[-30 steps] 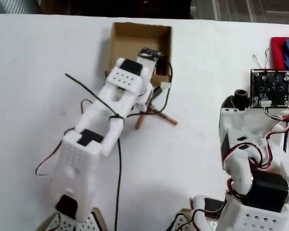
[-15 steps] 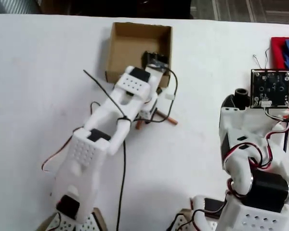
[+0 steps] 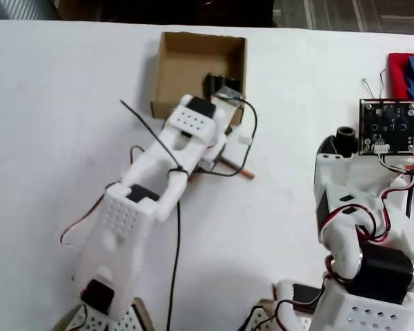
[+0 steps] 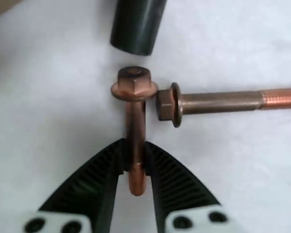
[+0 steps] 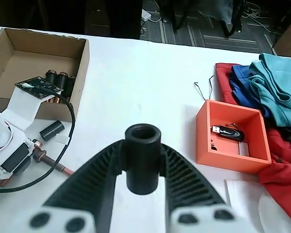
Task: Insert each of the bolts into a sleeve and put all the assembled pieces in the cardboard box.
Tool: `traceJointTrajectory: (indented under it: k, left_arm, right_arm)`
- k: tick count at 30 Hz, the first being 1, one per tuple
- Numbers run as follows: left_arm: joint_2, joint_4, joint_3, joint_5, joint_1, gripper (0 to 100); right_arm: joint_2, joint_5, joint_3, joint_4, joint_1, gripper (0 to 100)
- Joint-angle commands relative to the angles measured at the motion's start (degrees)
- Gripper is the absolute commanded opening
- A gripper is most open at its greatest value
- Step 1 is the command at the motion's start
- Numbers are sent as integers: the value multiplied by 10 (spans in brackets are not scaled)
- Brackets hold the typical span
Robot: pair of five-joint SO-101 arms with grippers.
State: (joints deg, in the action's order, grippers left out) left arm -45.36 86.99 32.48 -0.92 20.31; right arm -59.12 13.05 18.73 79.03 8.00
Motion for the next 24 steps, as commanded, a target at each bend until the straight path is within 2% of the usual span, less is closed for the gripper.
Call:
traceJointTrajectory:
  k: [1, 6, 11, 15, 18, 21, 24]
  left_arm:
    - [66, 55, 22, -5, -8, 26]
    - [126, 143, 19, -5, -10, 26]
    - [209, 148, -12, -4, -35, 26]
    - [278, 142, -128, -5, -53, 26]
    - [345, 76, -262, -5, -72, 26]
    - [425, -35, -414, -10, -84, 26]
    - [477, -163, -551, -47, -84, 25]
  right_arm:
    - [-7, 0, -3, -15, 5, 24]
    - [-7, -2, -4, -15, 5, 24]
    - [-7, -2, -4, -15, 5, 24]
    - [-9, -2, -4, -15, 5, 24]
    - [-10, -2, -4, -15, 5, 24]
    - [-9, -2, -4, -15, 4, 24]
    - [-7, -2, -4, -15, 4, 24]
